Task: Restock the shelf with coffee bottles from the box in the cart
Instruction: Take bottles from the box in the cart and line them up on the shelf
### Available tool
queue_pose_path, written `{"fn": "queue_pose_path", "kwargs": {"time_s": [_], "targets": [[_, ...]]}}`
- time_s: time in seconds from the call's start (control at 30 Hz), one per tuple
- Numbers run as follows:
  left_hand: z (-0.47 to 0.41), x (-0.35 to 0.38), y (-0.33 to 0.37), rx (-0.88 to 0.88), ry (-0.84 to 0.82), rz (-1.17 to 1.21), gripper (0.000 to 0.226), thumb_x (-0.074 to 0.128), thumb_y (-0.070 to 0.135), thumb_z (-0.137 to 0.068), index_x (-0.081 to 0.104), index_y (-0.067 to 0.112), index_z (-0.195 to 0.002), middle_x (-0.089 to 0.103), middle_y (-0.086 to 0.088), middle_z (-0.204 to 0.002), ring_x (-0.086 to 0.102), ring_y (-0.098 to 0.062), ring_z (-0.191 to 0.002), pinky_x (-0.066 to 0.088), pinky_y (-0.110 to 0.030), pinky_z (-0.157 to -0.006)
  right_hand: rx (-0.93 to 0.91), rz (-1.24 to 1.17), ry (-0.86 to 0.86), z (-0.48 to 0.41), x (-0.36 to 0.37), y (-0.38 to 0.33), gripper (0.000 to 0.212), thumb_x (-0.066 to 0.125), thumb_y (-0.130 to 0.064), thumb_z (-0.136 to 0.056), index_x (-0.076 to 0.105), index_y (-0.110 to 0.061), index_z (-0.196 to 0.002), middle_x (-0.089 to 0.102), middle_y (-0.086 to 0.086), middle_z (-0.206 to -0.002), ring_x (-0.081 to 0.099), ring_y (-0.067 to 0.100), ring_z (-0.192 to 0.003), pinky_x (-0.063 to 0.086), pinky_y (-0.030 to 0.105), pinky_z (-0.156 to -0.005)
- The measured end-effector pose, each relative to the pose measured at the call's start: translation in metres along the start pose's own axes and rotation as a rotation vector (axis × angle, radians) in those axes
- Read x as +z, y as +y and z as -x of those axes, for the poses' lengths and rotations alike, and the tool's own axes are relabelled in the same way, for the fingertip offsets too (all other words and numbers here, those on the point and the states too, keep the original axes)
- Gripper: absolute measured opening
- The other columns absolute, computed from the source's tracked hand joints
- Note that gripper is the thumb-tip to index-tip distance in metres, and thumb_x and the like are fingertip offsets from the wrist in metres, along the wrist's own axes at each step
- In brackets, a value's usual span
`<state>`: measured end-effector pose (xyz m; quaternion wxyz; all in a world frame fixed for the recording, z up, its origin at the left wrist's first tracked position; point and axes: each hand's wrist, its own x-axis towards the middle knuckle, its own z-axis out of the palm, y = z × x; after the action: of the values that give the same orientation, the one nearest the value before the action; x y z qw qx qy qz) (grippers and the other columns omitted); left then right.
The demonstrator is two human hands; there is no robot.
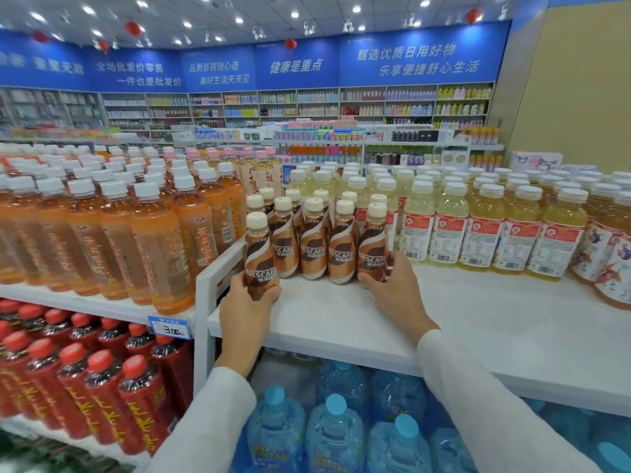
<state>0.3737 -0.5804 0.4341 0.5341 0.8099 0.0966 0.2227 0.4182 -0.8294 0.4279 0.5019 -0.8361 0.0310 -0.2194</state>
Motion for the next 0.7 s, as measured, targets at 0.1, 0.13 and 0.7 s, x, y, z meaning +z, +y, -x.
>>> {"fn": "queue_pose_path", "kwargs": {"time_s": [0.1,0.13,0.7], "targets": [[-0.019,0.005,-0.006,-0.021,0.051,-0.046,0.059,0.076,0.034,-0.087,0.053,0.018,-0.139,0.059,-0.002,-0.139,0.055,-0.024,-0.13,0.038,-0.041,-0.113,-0.002,-0.012,0.003,0.0,0.0,0.001,0.064,0.08,-0.031,-0.084,0.044,-0.023,-0.136,0.055,-0.001,-0.136,0.056,0.021,-0.121,0.048,0.045,-0.106],[-0.023,0.007,-0.008,-0.021,0.068,-0.06,0.057,0.078,0.035,-0.086,0.057,0.016,-0.137,0.061,-0.003,-0.136,0.056,-0.024,-0.127,0.039,-0.039,-0.111,-0.003,-0.017,0.003,0.001,0.0,0.001,0.063,0.08,-0.031,-0.085,0.044,-0.023,-0.136,0.055,-0.001,-0.135,0.056,0.021,-0.121,0.048,0.044,-0.106],[-0.025,0.02,-0.006,-0.051,0.207,-0.267,0.051,0.063,0.041,-0.096,0.056,0.009,-0.135,0.065,-0.013,-0.13,0.061,-0.032,-0.119,0.046,-0.043,-0.107,0.004,-0.013,-0.008,0.0,-0.002,0.002,0.063,0.081,-0.029,-0.084,0.045,-0.021,-0.135,0.055,0.0,-0.134,0.057,0.022,-0.12,0.048,0.045,-0.105]]}}
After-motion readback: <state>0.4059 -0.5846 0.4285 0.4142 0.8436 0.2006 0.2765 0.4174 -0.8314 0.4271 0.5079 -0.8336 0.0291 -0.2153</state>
